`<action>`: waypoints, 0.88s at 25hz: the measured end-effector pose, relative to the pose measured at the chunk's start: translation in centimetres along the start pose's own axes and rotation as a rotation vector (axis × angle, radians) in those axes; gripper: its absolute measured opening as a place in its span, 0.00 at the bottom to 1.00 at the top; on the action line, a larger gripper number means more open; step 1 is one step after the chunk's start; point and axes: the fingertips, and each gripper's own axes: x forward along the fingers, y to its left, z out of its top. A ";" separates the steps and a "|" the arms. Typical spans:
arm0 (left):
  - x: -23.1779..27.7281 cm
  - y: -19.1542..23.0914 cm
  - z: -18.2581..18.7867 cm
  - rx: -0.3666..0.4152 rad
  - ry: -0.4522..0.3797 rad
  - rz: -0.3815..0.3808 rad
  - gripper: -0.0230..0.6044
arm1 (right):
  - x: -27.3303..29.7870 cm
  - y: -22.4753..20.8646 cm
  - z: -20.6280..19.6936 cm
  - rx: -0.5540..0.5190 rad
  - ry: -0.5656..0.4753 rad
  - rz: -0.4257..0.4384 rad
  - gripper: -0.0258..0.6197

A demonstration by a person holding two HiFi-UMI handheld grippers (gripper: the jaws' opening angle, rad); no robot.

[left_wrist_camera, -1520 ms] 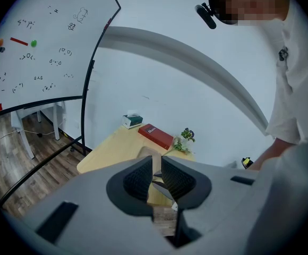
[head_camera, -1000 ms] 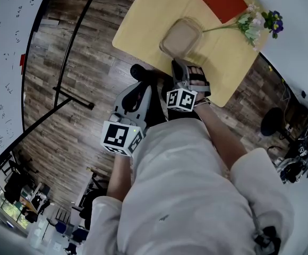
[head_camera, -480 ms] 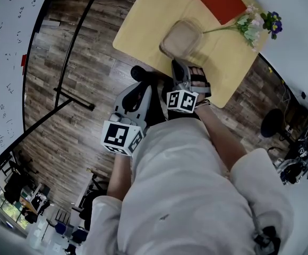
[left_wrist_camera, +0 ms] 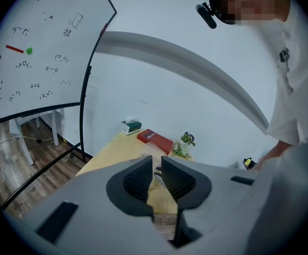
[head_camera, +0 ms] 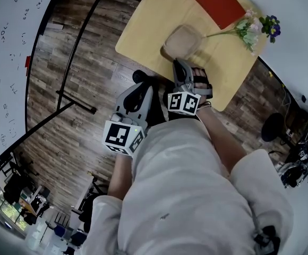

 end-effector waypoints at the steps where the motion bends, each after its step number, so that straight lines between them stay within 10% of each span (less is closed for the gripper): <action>1: 0.0 0.0 0.1 0.002 -0.003 0.000 0.12 | -0.1 -0.4 0.2 0.009 -0.005 -0.004 0.12; 22: 1.4 0.0 3.7 0.049 -0.074 -0.011 0.12 | -4.5 -9.1 7.0 0.246 -0.230 -0.024 0.12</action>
